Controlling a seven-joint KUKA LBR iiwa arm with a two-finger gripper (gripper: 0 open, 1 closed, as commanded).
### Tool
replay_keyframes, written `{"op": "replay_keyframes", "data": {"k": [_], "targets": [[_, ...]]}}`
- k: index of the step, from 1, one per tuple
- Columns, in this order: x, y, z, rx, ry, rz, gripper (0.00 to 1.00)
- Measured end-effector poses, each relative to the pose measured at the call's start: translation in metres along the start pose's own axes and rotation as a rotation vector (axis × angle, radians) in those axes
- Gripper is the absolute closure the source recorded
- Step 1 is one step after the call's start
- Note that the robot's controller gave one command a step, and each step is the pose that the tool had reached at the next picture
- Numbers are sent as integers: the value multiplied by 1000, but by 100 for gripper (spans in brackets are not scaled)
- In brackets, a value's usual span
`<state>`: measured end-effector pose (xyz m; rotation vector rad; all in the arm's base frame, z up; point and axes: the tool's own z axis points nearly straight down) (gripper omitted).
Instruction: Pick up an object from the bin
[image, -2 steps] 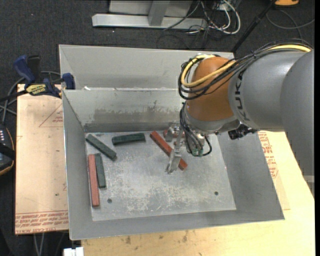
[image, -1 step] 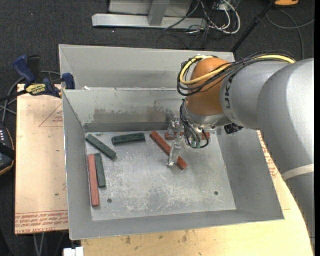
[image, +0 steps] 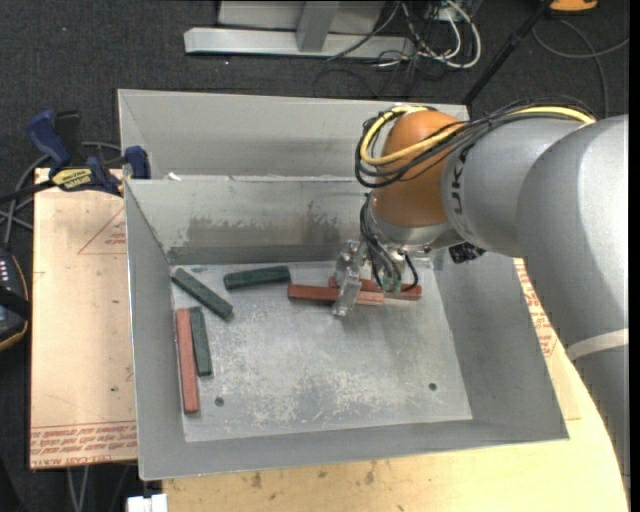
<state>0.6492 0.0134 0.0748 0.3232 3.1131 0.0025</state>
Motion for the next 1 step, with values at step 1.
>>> {"op": "replay_keyframes", "data": {"k": [1], "targets": [[-2, -9, -148, -1, -1, 35, 100]]}}
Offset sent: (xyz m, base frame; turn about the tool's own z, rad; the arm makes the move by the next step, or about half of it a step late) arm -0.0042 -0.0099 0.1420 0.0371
